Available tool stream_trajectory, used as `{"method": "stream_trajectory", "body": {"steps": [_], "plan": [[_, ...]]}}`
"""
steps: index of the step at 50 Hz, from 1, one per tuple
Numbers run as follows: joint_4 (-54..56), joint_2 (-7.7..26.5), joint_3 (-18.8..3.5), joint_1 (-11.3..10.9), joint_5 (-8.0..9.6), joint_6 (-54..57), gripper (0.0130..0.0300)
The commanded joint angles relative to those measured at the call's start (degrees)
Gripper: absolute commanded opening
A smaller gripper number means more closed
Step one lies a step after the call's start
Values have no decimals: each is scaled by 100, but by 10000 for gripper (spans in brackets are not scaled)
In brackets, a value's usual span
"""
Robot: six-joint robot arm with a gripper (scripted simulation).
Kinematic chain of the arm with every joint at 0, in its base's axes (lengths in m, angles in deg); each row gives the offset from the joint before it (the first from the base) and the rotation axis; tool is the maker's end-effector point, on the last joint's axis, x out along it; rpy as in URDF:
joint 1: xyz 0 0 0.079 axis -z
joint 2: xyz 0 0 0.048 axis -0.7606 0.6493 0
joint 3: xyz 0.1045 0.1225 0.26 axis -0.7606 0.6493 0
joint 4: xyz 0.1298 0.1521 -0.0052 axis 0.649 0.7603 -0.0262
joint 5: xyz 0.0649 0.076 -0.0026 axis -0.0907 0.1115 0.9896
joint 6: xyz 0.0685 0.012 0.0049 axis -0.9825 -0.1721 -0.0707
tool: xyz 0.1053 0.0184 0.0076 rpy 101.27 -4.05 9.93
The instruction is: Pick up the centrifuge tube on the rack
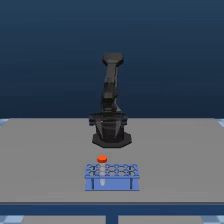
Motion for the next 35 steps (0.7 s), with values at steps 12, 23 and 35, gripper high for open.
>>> {"method": "stream_trajectory", "body": {"steps": [12, 23, 35], "plan": [[-838, 543, -406, 129, 282, -868, 300], [-1560, 883, -678, 178, 435, -1581, 300], [-1944, 1062, -820, 203, 515, -1961, 300]]}}
